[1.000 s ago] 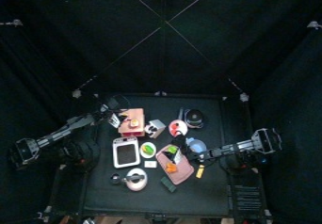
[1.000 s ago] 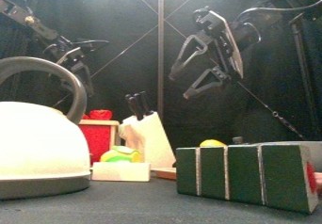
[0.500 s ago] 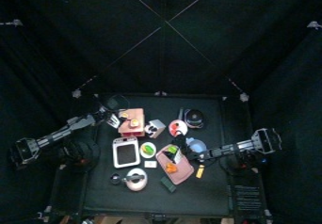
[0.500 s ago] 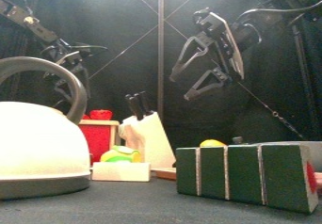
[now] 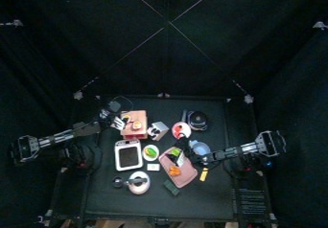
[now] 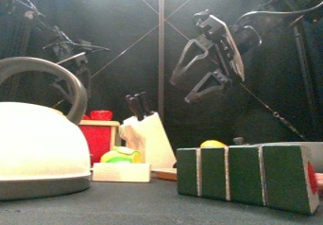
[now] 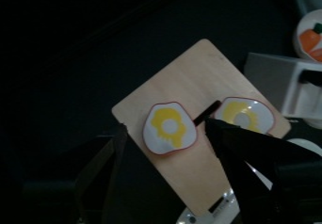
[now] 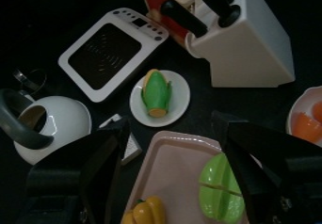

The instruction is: Grab apple half

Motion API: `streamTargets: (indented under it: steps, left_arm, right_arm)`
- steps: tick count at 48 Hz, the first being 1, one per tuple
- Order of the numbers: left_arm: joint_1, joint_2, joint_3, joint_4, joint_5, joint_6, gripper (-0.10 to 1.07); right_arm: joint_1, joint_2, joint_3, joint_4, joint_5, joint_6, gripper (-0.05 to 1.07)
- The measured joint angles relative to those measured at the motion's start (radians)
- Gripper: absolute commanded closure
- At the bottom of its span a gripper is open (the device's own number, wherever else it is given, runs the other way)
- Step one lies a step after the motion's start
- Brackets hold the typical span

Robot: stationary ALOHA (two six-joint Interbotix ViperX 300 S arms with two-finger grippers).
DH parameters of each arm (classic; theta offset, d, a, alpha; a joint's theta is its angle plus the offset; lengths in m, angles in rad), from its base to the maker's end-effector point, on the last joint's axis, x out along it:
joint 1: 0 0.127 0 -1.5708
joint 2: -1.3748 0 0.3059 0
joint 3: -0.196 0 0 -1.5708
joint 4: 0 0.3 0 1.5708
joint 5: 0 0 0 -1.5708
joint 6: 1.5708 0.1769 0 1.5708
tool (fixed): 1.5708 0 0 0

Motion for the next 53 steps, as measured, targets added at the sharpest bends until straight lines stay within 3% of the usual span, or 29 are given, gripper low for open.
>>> streamTargets:
  steps: [7,53]
  left_arm:
    - [-0.006,0.003,0.028,0.066,-0.005,-0.061,-0.02]
    - [0.015,0.137,0.058,0.043,-0.141,-0.072,-0.02]
  right_arm:
    - [0.000,0.000,0.000,0.000,0.000,0.000,0.04]
    - [-0.002,0.000,0.000,0.000,0.000,0.000,0.04]
